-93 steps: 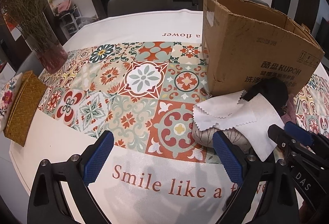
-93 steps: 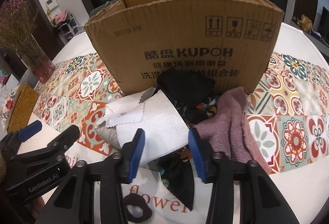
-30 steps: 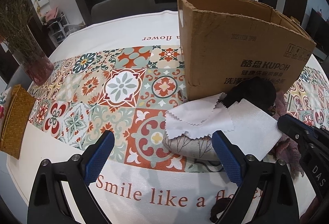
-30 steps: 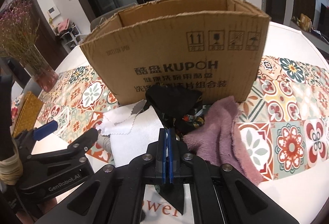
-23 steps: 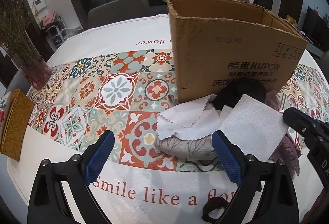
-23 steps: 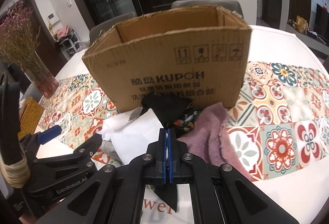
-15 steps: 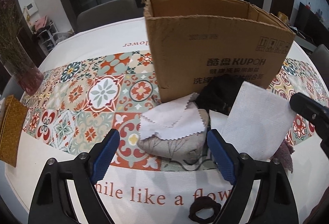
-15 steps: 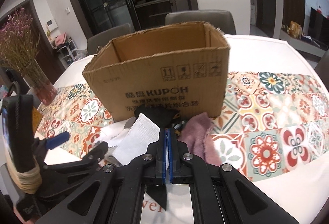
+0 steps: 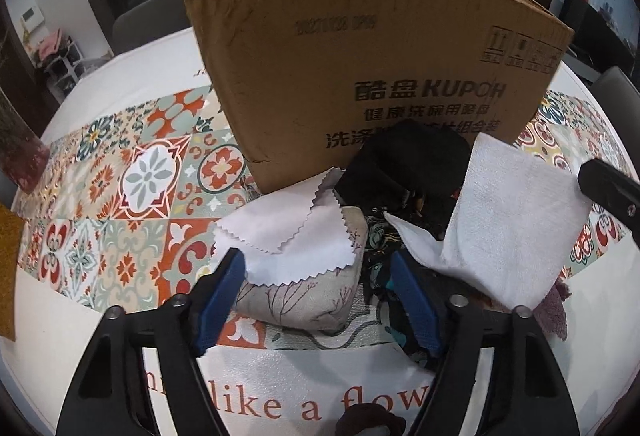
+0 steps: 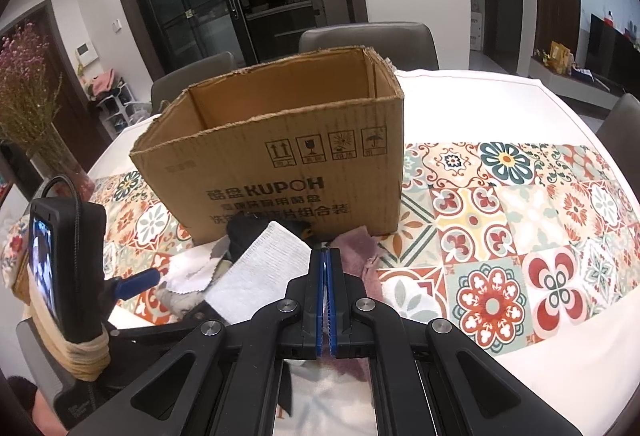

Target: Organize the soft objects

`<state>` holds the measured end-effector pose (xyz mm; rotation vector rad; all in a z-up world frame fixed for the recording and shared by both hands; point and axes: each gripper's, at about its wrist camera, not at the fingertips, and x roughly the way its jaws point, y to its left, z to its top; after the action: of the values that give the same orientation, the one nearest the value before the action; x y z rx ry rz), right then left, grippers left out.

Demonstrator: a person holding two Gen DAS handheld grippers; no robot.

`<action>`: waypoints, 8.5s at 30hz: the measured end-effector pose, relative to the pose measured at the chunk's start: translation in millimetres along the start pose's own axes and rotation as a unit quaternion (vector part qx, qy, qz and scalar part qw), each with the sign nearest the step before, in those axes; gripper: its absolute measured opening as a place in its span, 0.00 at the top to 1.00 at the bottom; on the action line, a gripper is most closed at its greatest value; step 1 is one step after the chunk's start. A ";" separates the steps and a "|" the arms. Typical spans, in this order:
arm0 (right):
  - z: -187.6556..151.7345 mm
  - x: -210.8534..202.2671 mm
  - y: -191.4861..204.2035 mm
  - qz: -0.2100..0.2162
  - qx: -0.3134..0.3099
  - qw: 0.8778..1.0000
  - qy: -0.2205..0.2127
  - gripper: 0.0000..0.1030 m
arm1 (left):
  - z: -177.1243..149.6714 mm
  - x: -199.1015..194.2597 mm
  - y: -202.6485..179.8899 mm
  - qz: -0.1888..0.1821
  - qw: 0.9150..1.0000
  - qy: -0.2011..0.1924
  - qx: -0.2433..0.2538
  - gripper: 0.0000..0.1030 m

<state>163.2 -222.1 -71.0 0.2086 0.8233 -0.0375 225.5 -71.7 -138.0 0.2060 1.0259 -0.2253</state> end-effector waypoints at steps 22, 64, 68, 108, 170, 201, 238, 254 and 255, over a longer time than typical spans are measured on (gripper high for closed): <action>2.3 17.8 13.6 0.012 -0.007 1.000 0.014 0.97 | -1.5 21.5 16.3 -0.027 0.999 0.014 -0.027 0.84; 9.3 34.1 29.1 0.020 -0.016 0.999 0.021 0.97 | 5.8 26.7 32.3 -0.009 1.000 0.011 -0.028 0.63; 11.5 45.0 29.9 0.017 -0.015 0.999 0.028 0.97 | 12.2 42.2 30.6 -0.012 0.999 0.020 -0.025 0.60; 24.4 -31.7 42.7 0.023 -0.025 0.999 -0.039 0.97 | 20.1 -44.1 47.0 -0.019 0.997 -0.063 -0.030 0.95; 167.6 -83.7 43.0 0.033 -0.057 0.986 -0.153 0.97 | 170.4 -139.6 22.2 -0.050 0.985 -0.166 -0.019 0.95; 162.7 20.5 25.2 0.038 -0.040 0.998 -0.042 0.97 | 178.7 -61.4 21.4 -0.032 0.992 -0.121 -0.027 0.94; 145.7 -39.3 29.8 0.004 -0.020 0.998 -0.067 0.36 | 144.8 -128.6 37.0 0.043 0.984 -0.162 -0.053 0.07; 113.1 -90.6 50.4 -0.001 -0.028 0.995 -0.096 0.34 | 97.2 -178.7 52.4 0.056 0.979 -0.184 -0.062 0.02; 110.7 -92.2 51.4 0.000 -0.027 0.995 -0.095 0.34 | 94.5 -180.5 52.9 0.057 0.979 -0.185 -0.062 0.02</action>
<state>186.5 -198.2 78.2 0.1503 0.6331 -0.0344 227.8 -30.8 68.5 0.1026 0.6535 -0.0899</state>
